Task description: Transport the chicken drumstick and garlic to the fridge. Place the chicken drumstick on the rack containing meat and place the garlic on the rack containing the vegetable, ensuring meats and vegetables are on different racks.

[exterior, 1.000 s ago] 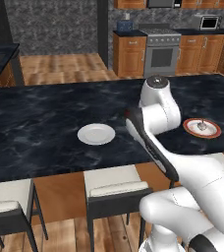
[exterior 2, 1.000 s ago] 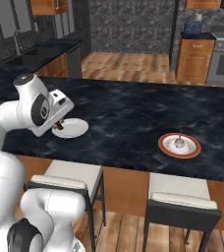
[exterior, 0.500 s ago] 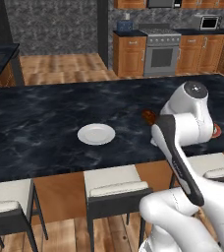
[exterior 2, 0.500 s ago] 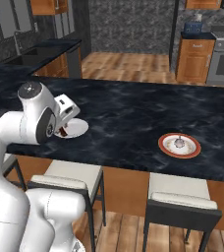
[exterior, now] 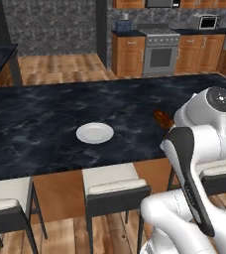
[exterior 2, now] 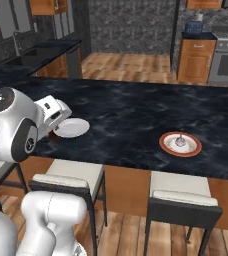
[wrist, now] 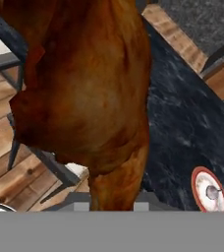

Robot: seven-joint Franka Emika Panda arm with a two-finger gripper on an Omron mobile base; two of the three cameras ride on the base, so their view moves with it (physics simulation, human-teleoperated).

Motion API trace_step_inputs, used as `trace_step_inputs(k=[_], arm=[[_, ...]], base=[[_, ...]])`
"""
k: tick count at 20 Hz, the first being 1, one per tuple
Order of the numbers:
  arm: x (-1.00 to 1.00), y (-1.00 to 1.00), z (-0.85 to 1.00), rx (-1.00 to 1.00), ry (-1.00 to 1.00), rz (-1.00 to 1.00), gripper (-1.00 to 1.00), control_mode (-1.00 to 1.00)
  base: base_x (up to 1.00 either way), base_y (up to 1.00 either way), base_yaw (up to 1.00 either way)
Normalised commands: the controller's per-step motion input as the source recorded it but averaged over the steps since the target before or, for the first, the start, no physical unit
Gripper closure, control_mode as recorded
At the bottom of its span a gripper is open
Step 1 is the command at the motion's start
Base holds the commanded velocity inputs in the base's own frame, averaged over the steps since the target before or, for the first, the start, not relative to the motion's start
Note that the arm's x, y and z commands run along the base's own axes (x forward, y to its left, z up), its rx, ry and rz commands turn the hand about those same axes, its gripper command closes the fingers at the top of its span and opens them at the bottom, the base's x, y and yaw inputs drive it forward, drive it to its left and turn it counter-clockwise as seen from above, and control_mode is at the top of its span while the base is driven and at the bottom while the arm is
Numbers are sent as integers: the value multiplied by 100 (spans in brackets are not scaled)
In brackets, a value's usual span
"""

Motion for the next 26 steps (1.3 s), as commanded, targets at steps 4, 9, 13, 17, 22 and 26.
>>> trace_step_inputs(k=[4, 9, 13, 17, 22, 26], arm=[[0, 0, 0, 0, 0, 0, 100, 100], [0, 0, 0, 0, 0, 0, 100, 100], [0, 0, 0, 0, 0, 0, 100, 100], [0, 0, 0, 0, 0, 0, 100, 100], [0, 0, 0, 0, 0, 0, 100, 100], [0, 0, 0, 0, 0, 0, 100, 100]], base=[[-100, -88, -16], [-61, -100, -11], [-14, -100, -10], [-3, -100, -6], [-2, -100, 0], [0, -100, 0]])
